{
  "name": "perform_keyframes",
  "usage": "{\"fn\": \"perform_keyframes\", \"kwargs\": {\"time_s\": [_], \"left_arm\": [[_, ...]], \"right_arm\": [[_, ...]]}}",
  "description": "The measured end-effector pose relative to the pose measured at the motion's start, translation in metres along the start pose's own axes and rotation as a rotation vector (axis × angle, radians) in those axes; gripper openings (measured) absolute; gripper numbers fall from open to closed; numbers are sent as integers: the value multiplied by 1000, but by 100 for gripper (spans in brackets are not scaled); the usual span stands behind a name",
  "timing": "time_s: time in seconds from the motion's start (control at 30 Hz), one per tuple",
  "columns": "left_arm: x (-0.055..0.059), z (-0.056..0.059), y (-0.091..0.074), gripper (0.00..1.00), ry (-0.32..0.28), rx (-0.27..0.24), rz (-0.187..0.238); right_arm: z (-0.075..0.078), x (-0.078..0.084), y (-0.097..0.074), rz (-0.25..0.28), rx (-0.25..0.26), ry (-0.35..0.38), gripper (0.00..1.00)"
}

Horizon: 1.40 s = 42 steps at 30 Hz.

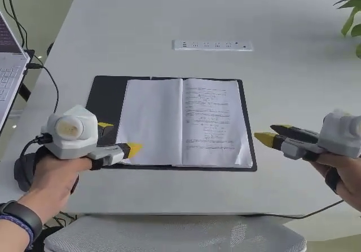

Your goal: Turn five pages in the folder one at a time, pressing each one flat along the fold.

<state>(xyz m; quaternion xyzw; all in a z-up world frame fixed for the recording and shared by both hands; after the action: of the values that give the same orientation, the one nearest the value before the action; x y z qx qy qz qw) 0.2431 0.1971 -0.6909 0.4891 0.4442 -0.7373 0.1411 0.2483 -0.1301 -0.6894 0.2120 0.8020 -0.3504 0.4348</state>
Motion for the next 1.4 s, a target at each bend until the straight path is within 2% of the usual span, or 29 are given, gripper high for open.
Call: {"fn": "perform_keyframes", "kwargs": {"time_s": [0.2, 0.4, 0.5, 0.6, 0.7, 0.9, 1.27, 1.4], "left_arm": [[-3, 4, -8, 64, -1, 13, 41], [0, 5, -18, 70, 11, 9, 41], [0, 4, -21, 71, 7, 0, 48], [-2, 4, -23, 72, -4, -5, 58], [-1, 6, -22, 73, -6, -6, 59], [-1, 12, -15, 73, -11, 9, 49], [-13, 25, 4, 72, 4, 50, 46], [-20, 38, 17, 71, 25, 89, 43]], "right_arm": [[-3, 3, -7, -19, 7, -54, 55], [-8, 12, -14, -52, 11, -104, 62], [-9, 19, -17, -78, 29, -126, 67], [-11, 24, -20, -84, 35, -131, 73], [-14, 27, -22, -83, 37, -129, 74], [-16, 34, -26, -82, 40, -111, 74], [-18, 45, -31, -72, 60, -76, 74], [-17, 48, -32, -70, 64, -69, 74]]}}
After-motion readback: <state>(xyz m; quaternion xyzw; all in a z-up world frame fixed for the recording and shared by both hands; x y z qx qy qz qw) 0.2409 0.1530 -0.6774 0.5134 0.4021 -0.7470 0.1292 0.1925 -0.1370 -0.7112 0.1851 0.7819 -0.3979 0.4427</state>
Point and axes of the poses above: the centre of the closed fingertips' face, and the gripper's own axes: y roughly forward along the fingers, z roughly to its right, x roughly out of its underside, the point moved 2 cm from there along -y, roughly backward along the fingers, and after that the axes turned 5 degrees about z, right-handed, at the moved point
